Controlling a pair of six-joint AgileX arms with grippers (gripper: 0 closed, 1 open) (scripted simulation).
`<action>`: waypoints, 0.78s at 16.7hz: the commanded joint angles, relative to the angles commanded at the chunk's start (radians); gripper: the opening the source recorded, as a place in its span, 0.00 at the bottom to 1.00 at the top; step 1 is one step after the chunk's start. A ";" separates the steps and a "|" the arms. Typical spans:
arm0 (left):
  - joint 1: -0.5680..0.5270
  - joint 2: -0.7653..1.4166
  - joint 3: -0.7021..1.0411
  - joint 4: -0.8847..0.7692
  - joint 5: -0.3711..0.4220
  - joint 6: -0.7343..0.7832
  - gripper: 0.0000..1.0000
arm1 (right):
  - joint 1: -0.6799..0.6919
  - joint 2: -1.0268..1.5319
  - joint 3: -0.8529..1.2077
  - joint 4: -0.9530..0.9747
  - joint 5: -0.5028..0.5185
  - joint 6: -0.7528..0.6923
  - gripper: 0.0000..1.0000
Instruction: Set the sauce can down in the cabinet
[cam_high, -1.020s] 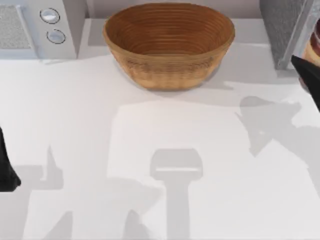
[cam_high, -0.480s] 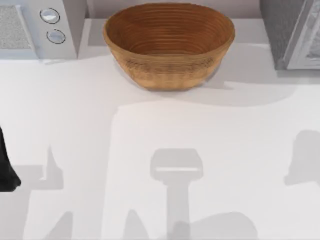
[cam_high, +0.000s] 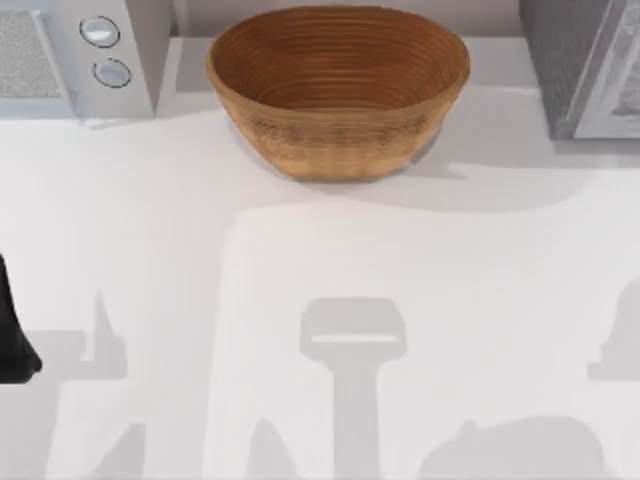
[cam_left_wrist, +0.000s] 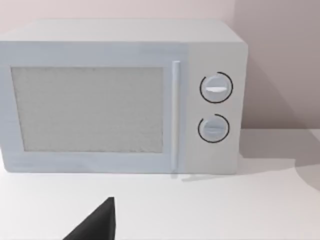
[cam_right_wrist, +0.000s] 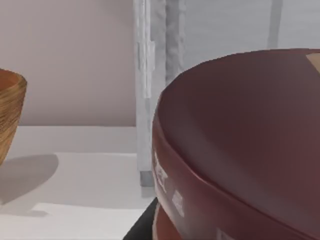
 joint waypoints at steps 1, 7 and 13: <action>0.000 0.000 0.000 0.000 0.000 0.000 1.00 | 0.004 0.004 0.001 0.001 -0.002 0.001 0.00; 0.000 0.000 0.000 0.000 0.000 0.000 1.00 | 0.028 0.137 0.158 -0.048 0.013 0.005 0.00; 0.000 0.000 0.000 0.000 0.000 0.000 1.00 | 0.072 0.502 0.648 -0.189 0.073 0.013 0.00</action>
